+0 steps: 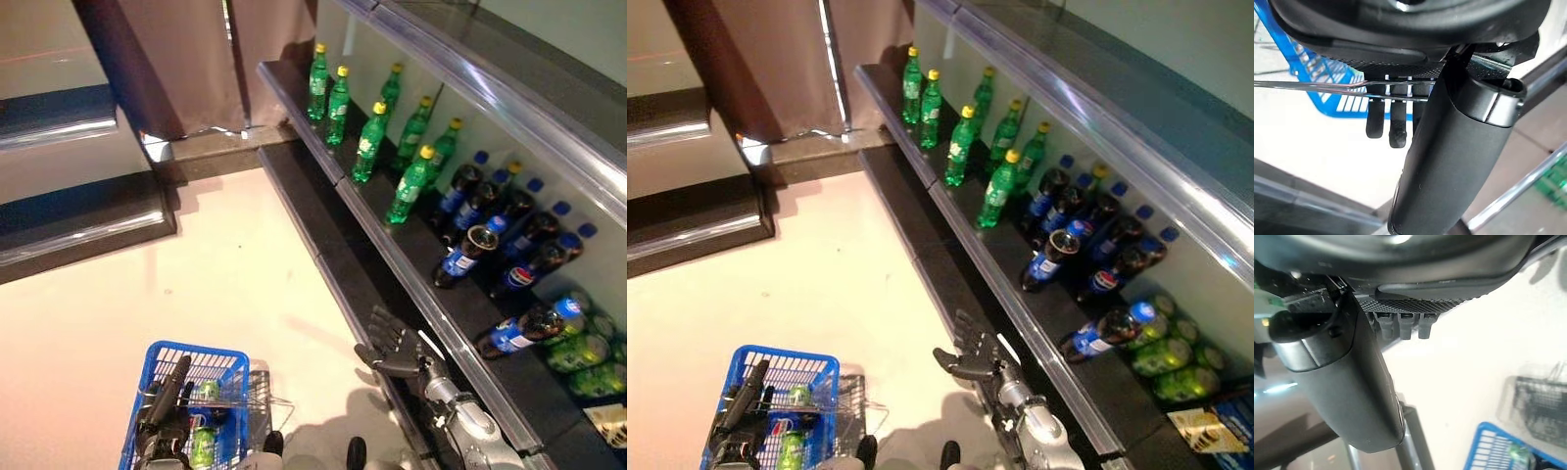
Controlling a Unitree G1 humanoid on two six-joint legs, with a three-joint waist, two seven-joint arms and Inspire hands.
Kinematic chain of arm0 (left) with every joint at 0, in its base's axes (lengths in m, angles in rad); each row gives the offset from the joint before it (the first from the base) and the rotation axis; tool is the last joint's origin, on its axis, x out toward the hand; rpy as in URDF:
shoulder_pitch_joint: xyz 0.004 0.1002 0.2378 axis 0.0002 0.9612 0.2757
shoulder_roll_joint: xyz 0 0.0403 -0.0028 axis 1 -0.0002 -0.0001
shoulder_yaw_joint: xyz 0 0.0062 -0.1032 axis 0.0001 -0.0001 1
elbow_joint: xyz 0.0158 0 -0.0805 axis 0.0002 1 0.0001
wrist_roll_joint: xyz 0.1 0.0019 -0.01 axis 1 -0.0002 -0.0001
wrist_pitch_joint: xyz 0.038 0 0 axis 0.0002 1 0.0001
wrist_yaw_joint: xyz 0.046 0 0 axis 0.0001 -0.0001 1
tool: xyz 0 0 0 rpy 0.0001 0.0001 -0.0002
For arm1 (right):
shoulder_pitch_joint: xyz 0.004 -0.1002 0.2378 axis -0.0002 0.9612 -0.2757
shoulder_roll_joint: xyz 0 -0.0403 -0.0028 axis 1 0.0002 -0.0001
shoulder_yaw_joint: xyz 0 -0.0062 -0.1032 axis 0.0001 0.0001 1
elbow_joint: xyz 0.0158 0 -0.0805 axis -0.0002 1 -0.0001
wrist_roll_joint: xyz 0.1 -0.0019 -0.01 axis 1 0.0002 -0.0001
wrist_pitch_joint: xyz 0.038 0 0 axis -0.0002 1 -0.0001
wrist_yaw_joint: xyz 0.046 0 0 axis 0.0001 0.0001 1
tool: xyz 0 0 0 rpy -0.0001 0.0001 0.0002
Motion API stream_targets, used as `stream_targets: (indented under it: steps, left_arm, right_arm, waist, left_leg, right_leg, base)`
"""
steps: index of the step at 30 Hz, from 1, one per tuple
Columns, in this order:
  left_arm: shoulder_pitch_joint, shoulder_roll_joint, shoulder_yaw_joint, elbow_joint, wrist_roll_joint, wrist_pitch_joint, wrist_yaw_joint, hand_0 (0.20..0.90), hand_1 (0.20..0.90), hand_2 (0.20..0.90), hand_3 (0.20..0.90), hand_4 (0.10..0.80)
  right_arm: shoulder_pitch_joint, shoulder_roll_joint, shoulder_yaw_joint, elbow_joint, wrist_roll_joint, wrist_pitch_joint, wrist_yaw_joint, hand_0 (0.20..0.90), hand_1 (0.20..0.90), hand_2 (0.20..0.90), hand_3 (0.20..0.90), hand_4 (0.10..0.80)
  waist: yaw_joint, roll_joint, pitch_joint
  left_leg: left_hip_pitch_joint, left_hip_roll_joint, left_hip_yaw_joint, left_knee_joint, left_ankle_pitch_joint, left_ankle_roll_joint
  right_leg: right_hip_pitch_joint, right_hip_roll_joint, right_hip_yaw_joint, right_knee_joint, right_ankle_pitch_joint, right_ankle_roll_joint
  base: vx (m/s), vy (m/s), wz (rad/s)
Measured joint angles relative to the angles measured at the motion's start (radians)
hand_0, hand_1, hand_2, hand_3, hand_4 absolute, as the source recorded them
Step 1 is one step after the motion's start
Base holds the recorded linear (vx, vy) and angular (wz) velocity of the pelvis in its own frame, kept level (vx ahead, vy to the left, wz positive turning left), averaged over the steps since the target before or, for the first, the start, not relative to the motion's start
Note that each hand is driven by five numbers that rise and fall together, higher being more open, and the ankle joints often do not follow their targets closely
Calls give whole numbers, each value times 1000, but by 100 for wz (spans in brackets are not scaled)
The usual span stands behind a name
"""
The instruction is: Pick up the drink and place into the basket.
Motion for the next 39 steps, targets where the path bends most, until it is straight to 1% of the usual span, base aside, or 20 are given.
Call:
stream_targets:
  steps: [5, 8, 11, 12, 14, 16, 19, 21, 23, 24, 26, 27, 28, 29, 30, 31, 32, 33, 36, 39]
  left_arm:
    - [-4, -7, 16, 12, 0, 0, -5, 300, 300, 300, 200, 100]
    - [-32, -8, 13, 71, -1, 3, -23, 300, 300, 300, 200, 100]
    - [-59, -5, 13, 100, -1, 16, -30, 300, 300, 300, 200, 100]
    - [-59, -3, 13, 101, -5, 19, -32, 300, 300, 300, 200, 100]
    - [-61, 7, 13, 101, -6, 20, -40, 300, 300, 300, 200, 100]
    - [-66, 23, 8, 101, -8, 20, -41, 300, 300, 300, 200, 100]
    - [-68, 28, 9, 107, -6, 19, -41, 300, 300, 300, 200, 100]
    - [-72, 33, 9, 108, -5, 17, -41, 300, 300, 300, 200, 100]
    - [-72, 34, 6, 123, -2, 14, -41, 300, 300, 300, 200, 100]
    - [-63, 30, 4, 131, 0, 14, -40, 300, 300, 300, 200, 100]
    - [-17, 8, -5, 127, 2, 9, -40, 300, 300, 300, 200, 100]
    - [11, -6, -15, 125, 3, 9, -40, 300, 300, 300, 200, 100]
    - [25, -16, -13, 125, 3, 12, -40, 300, 300, 300, 200, 100]
    - [34, -25, -12, 125, 5, 17, -40, 300, 300, 300, 200, 100]
    - [42, -33, -12, 125, 5, 20, -40, 300, 300, 300, 200, 100]
    - [43, -40, -12, 126, 4, 22, -40, 300, 300, 300, 200, 100]
    - [41, -47, -12, 126, 1, 22, -40, 300, 300, 300, 200, 100]
    - [39, -54, -12, 126, 0, 22, -41, 300, 300, 300, 200, 100]
    - [24, -62, -10, 125, -2, 30, -41, 300, 300, 300, 200, 100]
    - [-1, -55, 12, 100, -2, 30, -43, 300, 300, 300, 200, 100]
  right_arm:
    - [-1, 2, -36, 6, -31, -1, -7, 900, 900, 900, 900, 800]
    - [-2, -2, -53, 14, -46, -7, -29, 900, 900, 900, 900, 800]
    - [11, -3, -45, 13, -48, -15, -40, 900, 900, 900, 900, 800]
    - [19, -2, -36, 12, -47, -17, -43, 900, 900, 900, 900, 800]
    - [22, -2, -29, 10, -47, -25, -51, 900, 900, 900, 900, 800]
    - [24, -4, -30, 5, -46, -37, -59, 900, 900, 900, 900, 800]
    - [22, -12, -38, 7, -44, -37, -62, 900, 900, 900, 900, 800]
    - [24, -15, -48, 8, -41, -37, -62, 900, 900, 900, 900, 800]
    - [31, -17, -51, 9, -41, -37, -62, 900, 900, 900, 900, 800]
    - [33, -19, -52, 16, -41, -37, -60, 900, 900, 900, 900, 800]
    - [55, -21, -54, 19, -40, -39, -60, 900, 900, 900, 900, 800]
    - [70, -29, -55, 20, -38, -39, -59, 900, 900, 900, 900, 800]
    - [73, -35, -58, 23, -37, -39, -56, 900, 900, 900, 900, 800]
    - [76, -41, -64, 23, -37, -36, -51, 900, 900, 900, 900, 800]
    - [81, -46, -71, 23, -36, -35, -46, 900, 900, 900, 900, 800]
    - [81, -55, -74, 23, -36, -35, -41, 900, 900, 900, 900, 800]
    - [76, -62, -74, 23, -34, -35, -33, 900, 900, 900, 900, 800]
    - [73, -66, -73, 22, -33, -35, -30, 900, 900, 900, 900, 800]
    - [33, -66, -55, 21, -30, -36, -24, 900, 900, 900, 900, 800]
    - [30, -66, -54, 20, -24, -39, -22, 900, 900, 900, 900, 800]
  waist:
    - [-7, -1, -4]
    - [-45, 24, 10]
    - [-62, 43, 22]
    - [-74, 37, 21]
    - [-84, 38, 21]
    - [-88, 38, 21]
    - [-91, 43, 25]
    - [-106, 50, 30]
    - [-120, 45, 28]
    - [-121, 37, 23]
    - [-122, 36, -13]
    - [-123, 53, -46]
    - [-121, 72, -53]
    - [-119, 77, -51]
    - [-113, 80, -53]
    - [-100, 78, -54]
    - [-85, 73, -57]
    - [-79, 71, -58]
    - [-69, 48, -61]
    - [-72, 44, -52]
  left_leg:
    - [0, -15, -6, 5, -3, 15]
    - [11, -33, -30, 18, -15, 43]
    - [16, -63, -48, 63, -33, 75]
    - [30, -81, -70, 75, -36, 93]
    - [28, -82, -97, 81, -39, 94]
    - [13, -92, -139, 91, -39, 105]
    - [14, -108, -187, 114, -68, 112]
    - [17, -111, -221, 147, -106, 114]
    - [56, -131, -250, 163, -136, 110]
    - [94, -146, -257, 158, -157, 117]
    - [158, -166, -284, 158, -218, 131]
    - [175, -148, -290, 164, -253, 127]
    - [186, -136, -290, 190, -272, 104]
    - [176, -138, -274, 259, -275, 77]
    - [151, -141, -240, 352, -276, 37]
    - [102, -150, -184, 497, -264, 1]
    - [42, -154, -138, 628, -235, -47]
    - [7, -155, -120, 695, -217, -67]
    - [-163, -128, -71, 901, -211, -70]
    - [-220, -89, -46, 791, -213, -66]
  right_leg:
    - [-6, -19, -3, 29, -16, 12]
    - [-94, -54, 12, 269, -83, 19]
    - [-236, -94, 58, 596, -83, 11]
    - [-316, -81, 112, 741, -125, 15]
    - [-343, -32, 139, 734, -164, 16]
    - [-379, 28, 133, 649, -197, 23]
    - [-434, 113, 130, 509, -184, 15]
    - [-466, 149, 136, 399, -122, 18]
    - [-476, 156, 136, 327, -62, 22]
    - [-465, 146, 134, 309, -42, 6]
    - [-432, 122, 132, 346, -41, -4]
    - [-421, 132, 100, 346, -1, -54]
    - [-402, 141, 76, 339, 16, -87]
    - [-362, 149, 64, 316, 7, -150]
    - [-316, 155, 52, 282, 10, -189]
    - [-271, 161, 51, 247, 11, -209]
    - [-238, 165, 53, 220, -1, -218]
    - [-224, 167, 54, 210, -12, -227]
    - [-179, 172, 50, 195, -48, -247]
    - [-131, 166, 35, 162, -53, -237]
  base:
    - [60, 355, 9]
    - [52, 344, 21]
    - [134, 149, 24]
    - [212, 48, 35]
    - [258, 5, 49]
    - [401, -48, 56]
    - [494, -45, 48]
    - [446, -77, 60]
    - [395, -139, 52]
    - [400, -167, 28]
    - [400, -184, 22]
    - [359, -188, 24]
    - [335, -186, 26]
    - [305, -179, 33]
    - [301, -182, 26]
    - [272, -171, 16]
    - [232, -150, 3]
    - [193, -120, 5]
    - [205, -67, -2]
    - [255, 83, 9]
